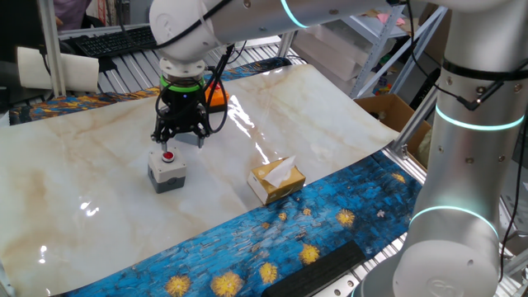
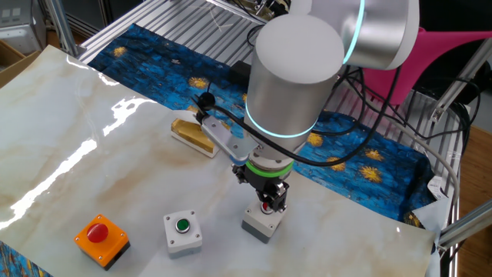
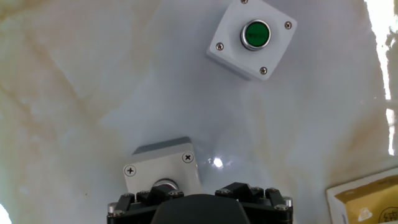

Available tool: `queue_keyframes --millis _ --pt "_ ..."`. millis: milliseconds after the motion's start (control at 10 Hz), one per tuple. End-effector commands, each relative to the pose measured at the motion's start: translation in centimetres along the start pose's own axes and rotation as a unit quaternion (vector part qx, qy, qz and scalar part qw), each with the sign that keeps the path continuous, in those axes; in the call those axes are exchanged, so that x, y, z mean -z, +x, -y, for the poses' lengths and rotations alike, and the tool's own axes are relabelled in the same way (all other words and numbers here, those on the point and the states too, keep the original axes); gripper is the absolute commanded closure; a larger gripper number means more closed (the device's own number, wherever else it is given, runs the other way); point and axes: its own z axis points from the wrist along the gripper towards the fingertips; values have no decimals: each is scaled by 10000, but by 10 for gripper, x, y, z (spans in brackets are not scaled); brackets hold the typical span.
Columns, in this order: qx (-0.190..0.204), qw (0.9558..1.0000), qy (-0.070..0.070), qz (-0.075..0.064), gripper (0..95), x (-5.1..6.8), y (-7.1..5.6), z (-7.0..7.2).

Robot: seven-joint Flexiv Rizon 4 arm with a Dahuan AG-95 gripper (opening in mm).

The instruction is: Press three buttons from left to right in sequence

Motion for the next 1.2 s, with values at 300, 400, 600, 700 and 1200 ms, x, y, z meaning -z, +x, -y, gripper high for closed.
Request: queue_keyframes --millis 300,400,600,700,1200 --pt "210 9998 65 -6 190 0 -2 0" --pt "242 9997 71 -10 190 -1 -3 0" --pt "282 9996 70 -10 190 -1 -4 0" --pt "303 9995 70 2 190 -2 -4 0" --pt "277 9994 182 110 190 -7 -6 -2"
